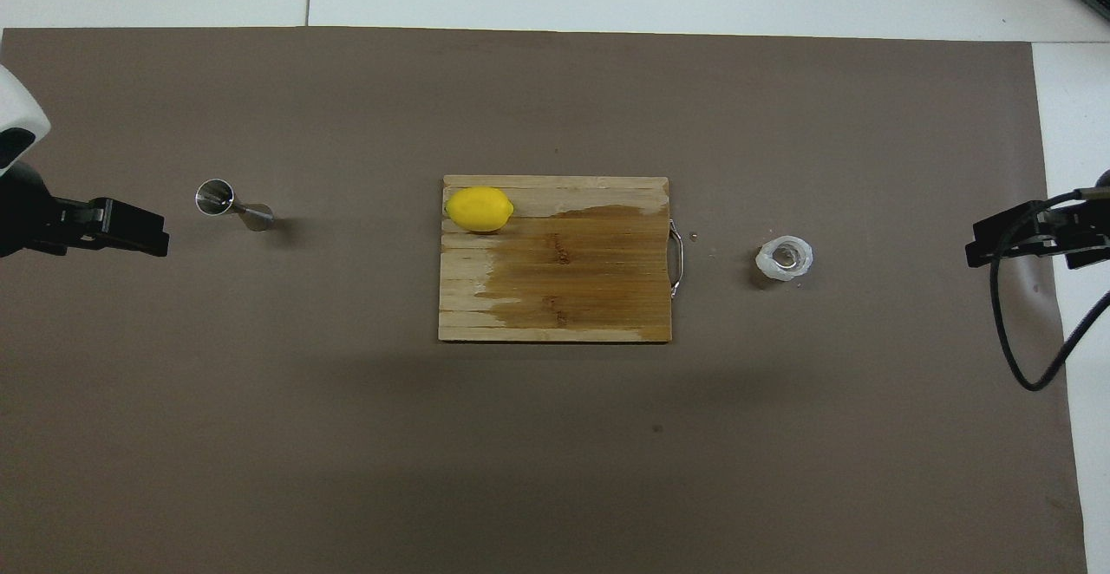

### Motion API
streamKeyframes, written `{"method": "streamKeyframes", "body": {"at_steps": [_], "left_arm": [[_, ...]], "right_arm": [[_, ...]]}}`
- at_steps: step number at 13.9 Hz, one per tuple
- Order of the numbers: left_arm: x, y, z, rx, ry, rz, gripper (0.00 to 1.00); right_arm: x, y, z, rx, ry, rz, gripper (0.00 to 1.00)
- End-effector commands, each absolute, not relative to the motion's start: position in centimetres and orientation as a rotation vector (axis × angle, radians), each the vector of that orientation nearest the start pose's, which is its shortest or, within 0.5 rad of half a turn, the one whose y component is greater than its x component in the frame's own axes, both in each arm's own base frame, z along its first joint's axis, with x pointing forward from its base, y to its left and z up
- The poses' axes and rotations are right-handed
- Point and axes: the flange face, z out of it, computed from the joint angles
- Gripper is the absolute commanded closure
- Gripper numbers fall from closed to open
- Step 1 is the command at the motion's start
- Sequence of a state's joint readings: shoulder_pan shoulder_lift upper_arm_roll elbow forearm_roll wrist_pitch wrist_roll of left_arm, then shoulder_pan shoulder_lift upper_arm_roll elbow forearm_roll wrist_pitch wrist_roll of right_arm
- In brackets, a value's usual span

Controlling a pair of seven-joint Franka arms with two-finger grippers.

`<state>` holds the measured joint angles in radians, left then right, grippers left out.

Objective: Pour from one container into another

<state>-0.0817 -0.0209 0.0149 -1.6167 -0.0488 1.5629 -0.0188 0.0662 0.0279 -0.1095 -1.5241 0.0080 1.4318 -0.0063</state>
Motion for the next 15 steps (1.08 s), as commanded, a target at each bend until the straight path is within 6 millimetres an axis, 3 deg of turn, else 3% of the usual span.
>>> {"method": "streamKeyframes", "body": {"at_steps": [1,5,7,8,11,12,15], "left_arm": [[57.6,-1.2,59.2,-3.253,-0.181,0.087,0.0],[63.7,2.7,54.8,-3.253,-0.65,0.168,0.0],[64.8,5.5,52.3,-3.189,-1.044,0.254,0.0],[65.6,5.9,51.1,-3.144,-1.203,0.295,0.0],[66.5,9.7,47.5,-3.071,-1.536,0.443,0.0],[67.0,10.9,45.0,-2.977,-1.707,0.526,0.0],[67.6,12.0,40.3,-2.862,-1.959,0.644,0.0]], "right_arm": [[54.1,-2.3,62.0,-3.106,0.047,0.194,0.0],[54.1,-2.3,62.0,-3.106,0.047,0.192,0.0],[54.1,-2.3,62.0,-3.106,0.047,0.192,0.0],[54.1,-2.3,62.0,-3.106,0.047,0.192,0.0],[54.1,-2.3,62.0,-3.106,0.047,0.192,0.0],[54.1,-2.3,62.0,-3.106,0.047,0.192,0.0],[54.1,-2.3,62.0,-3.106,0.047,0.192,0.0]]}}
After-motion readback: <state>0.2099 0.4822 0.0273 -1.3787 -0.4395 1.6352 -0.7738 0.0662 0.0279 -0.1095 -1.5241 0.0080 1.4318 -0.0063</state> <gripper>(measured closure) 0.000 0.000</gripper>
